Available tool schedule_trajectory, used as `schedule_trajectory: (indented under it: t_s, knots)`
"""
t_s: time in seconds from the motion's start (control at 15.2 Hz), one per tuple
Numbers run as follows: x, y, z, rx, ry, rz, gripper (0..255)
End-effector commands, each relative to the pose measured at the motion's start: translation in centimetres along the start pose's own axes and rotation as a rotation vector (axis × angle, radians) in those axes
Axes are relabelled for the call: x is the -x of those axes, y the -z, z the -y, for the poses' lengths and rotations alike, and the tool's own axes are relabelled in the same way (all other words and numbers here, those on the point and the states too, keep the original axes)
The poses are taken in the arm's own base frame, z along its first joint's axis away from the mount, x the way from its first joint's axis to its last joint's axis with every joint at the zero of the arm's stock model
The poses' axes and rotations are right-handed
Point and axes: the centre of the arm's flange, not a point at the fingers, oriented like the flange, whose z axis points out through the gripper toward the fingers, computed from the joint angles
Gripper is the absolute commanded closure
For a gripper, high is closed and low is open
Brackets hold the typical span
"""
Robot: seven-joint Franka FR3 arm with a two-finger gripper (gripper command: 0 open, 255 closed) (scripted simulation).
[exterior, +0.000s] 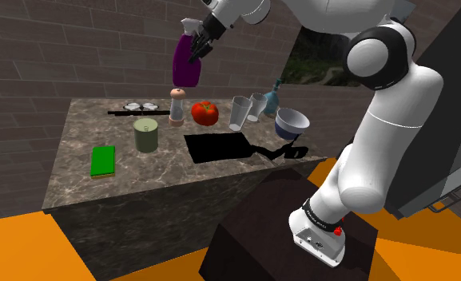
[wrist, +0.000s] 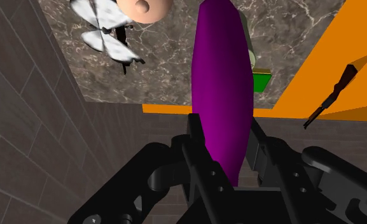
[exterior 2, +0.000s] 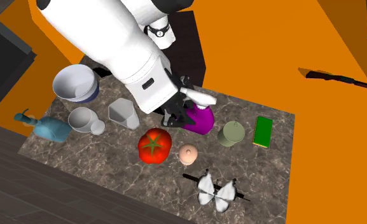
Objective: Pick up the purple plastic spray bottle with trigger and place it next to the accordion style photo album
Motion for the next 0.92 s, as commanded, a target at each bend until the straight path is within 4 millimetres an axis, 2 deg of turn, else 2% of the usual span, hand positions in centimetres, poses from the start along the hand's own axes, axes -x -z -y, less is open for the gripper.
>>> schedule_trajectory:
  t_s: [0.0, 0.73, 0.86]
  knots:
    - [-0.7, 0.9, 0.0, 0.0, 0.0, 0.0, 255]
    - [-3.6, 5.7, 0.0, 0.0, 0.0, 0.0, 255]
    - [-1.5, 7.0, 0.6, 0.0, 0.0, 0.0, 255]
